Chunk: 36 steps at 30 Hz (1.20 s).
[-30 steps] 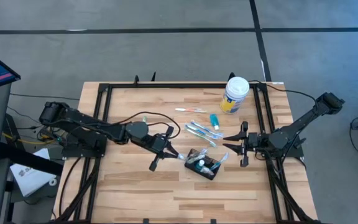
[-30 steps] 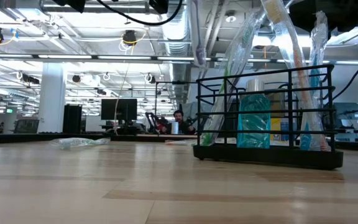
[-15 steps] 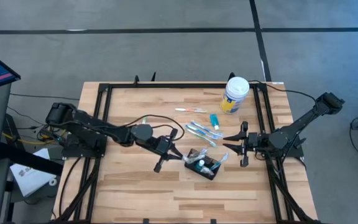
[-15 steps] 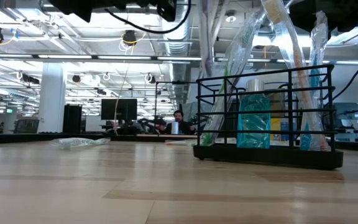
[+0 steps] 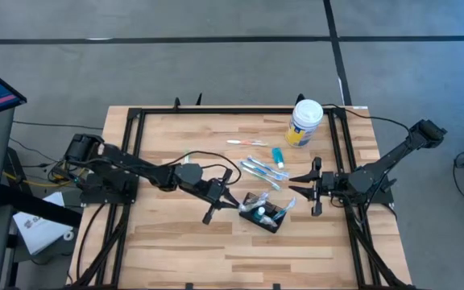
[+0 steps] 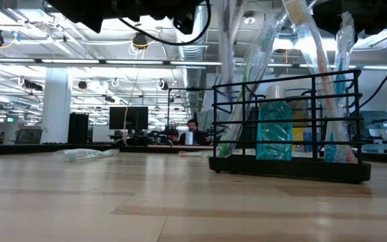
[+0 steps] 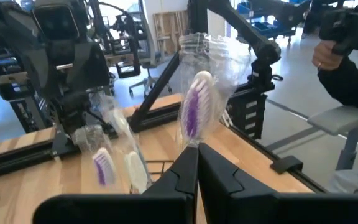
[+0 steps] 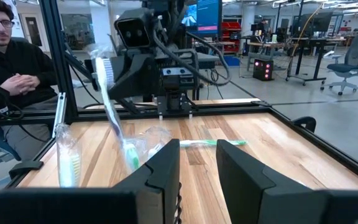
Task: Pick & Place toothbrushing station
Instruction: Put the violet toothbrush into the mesh organizer
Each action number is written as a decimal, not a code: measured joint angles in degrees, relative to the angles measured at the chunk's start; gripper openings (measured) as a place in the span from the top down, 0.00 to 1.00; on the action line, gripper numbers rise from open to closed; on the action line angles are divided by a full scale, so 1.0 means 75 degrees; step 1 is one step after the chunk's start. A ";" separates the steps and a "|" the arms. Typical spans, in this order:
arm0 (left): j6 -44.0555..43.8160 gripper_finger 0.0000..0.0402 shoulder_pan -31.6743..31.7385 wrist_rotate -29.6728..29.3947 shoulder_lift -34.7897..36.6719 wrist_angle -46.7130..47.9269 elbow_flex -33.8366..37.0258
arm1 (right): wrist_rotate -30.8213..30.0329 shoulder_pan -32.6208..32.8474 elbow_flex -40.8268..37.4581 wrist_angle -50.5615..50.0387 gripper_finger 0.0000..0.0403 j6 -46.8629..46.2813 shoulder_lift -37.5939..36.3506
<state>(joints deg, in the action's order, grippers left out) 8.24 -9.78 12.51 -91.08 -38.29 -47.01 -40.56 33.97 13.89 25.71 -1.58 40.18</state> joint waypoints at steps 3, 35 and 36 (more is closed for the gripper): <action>0.0003 1.00 0.0006 0.0000 -0.0122 -0.0084 -0.0013 | 0.0000 -0.0001 0.0000 0.0000 0.76 0.0000 0.0000; -0.0027 1.00 0.0174 -0.0263 -0.1751 -0.0975 -0.0013 | 0.0000 0.0000 0.0000 -0.0006 0.76 -0.0001 -0.0001; -0.0025 1.00 0.0181 -0.0262 -0.1750 -0.0976 -0.0013 | 0.0001 -0.0001 0.0000 -0.0007 0.76 -0.0003 -0.0002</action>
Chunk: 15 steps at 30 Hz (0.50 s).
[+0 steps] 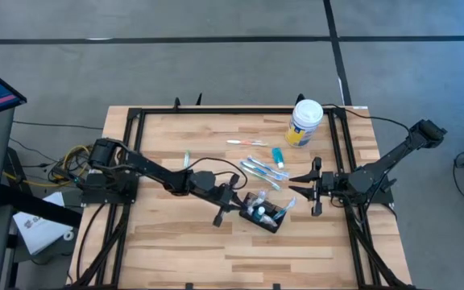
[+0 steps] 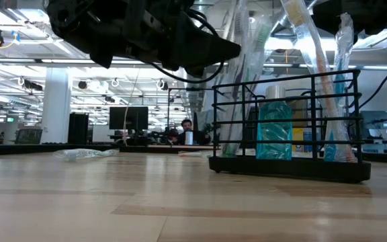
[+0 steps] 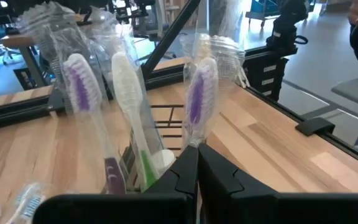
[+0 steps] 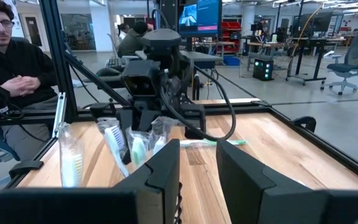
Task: Pick & Place toothbrushing station
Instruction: Put the violet toothbrush into the mesh organizer
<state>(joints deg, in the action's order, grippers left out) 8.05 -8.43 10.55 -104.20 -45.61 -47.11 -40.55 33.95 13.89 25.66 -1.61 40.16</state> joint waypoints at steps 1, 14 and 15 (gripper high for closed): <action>0.0000 1.00 0.0000 -0.0003 0.0000 -0.0003 0.0000 | -0.0001 0.0003 0.0000 -0.0001 0.76 0.0003 0.0003; -0.0132 0.94 -0.0023 0.0000 0.0094 -0.0104 0.0000 | 0.0002 0.0000 0.0000 -0.0010 0.76 0.0000 0.0001; -0.0158 0.93 -0.0023 0.0000 0.0117 -0.0086 0.0000 | -0.0001 0.0000 0.0000 -0.0010 0.76 0.0002 0.0001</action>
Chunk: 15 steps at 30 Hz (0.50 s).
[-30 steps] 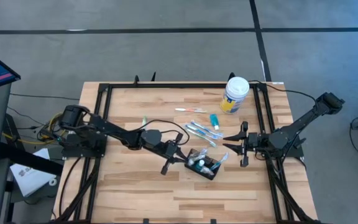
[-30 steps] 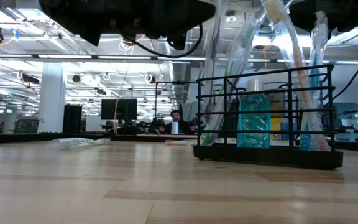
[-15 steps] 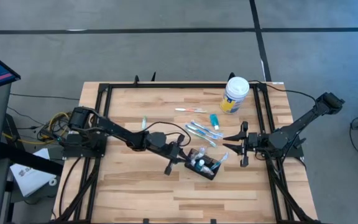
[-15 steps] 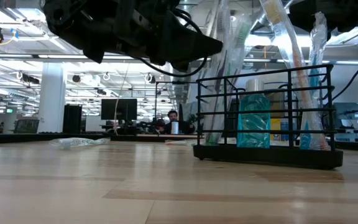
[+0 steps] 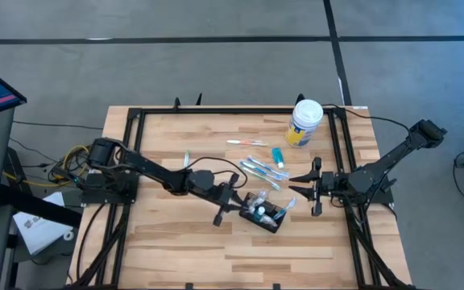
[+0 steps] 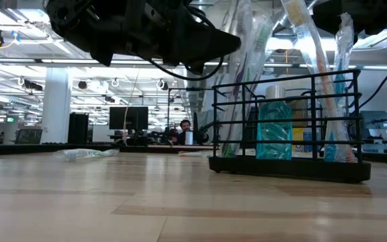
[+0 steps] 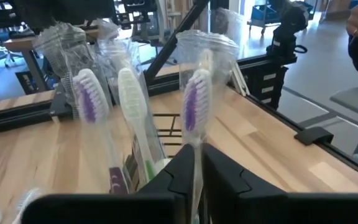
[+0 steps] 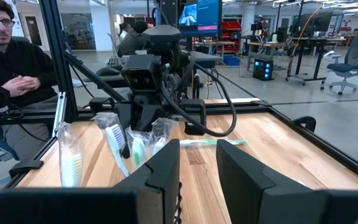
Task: Pick & Place toothbrushing station
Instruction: Put the violet toothbrush into the mesh organizer, then put the orange toothbrush into the mesh organizer
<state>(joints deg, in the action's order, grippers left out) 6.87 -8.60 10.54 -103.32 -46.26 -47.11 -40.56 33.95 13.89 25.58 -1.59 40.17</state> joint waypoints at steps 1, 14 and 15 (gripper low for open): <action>-0.0027 0.92 0.0000 0.0000 0.0038 0.0009 0.0000 | 0.0001 0.0002 0.0000 0.0000 0.76 0.0000 -0.0001; -0.0022 0.78 0.0000 0.0002 0.0467 0.0210 0.0014 | 0.0000 0.0003 0.0000 -0.0037 0.76 -0.0002 -0.0001; -0.0015 0.78 0.0003 -0.0003 0.0485 0.0153 0.0007 | 0.0002 0.0003 0.0000 -0.0040 0.76 0.0001 0.0001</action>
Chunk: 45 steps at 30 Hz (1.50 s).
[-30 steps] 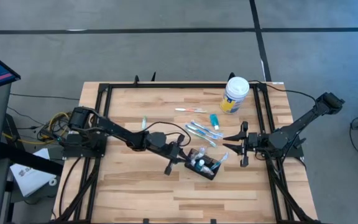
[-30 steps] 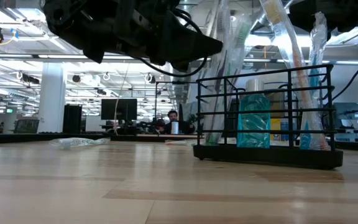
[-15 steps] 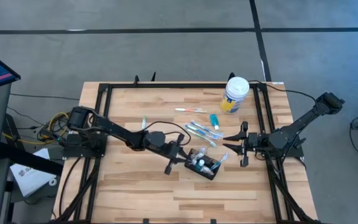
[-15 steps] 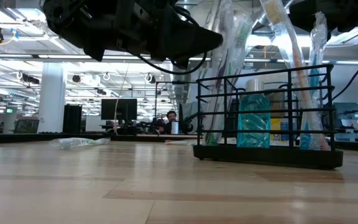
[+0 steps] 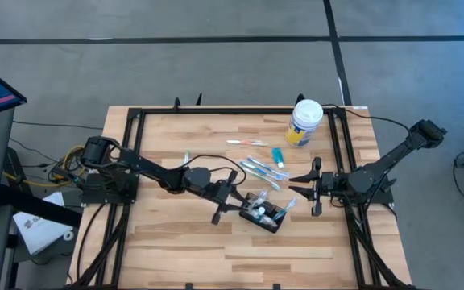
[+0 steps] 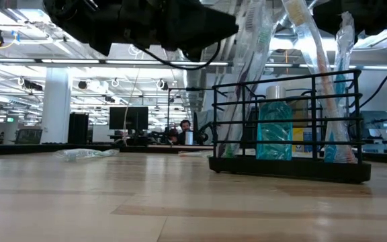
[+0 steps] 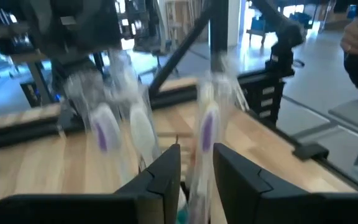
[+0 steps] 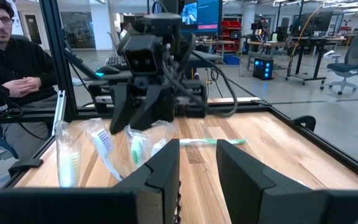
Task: Pick & Place toothbrushing station
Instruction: Put the orange toothbrush into the mesh organizer
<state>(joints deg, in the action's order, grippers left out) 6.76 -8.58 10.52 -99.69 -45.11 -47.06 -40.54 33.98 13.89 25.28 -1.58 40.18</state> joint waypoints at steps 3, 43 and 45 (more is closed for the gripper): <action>-0.0001 0.78 0.0042 -0.0024 0.0037 0.0079 -0.0006 | 0.0000 -0.0003 0.0000 0.0000 0.76 -0.0002 -0.0002; 0.0666 0.81 0.3830 -0.1178 0.0005 0.2773 -0.0004 | -0.0002 -0.0003 0.0000 0.0000 0.76 -0.0003 -0.0002; 0.0884 0.81 0.3945 -0.1177 -0.0166 0.2730 -0.0007 | 0.0000 -0.0003 0.0000 0.0000 0.76 -0.0003 -0.0002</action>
<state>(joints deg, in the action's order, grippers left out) 13.39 21.01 1.69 -100.93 -24.64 -47.11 -40.54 33.95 13.89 25.28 -1.61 40.16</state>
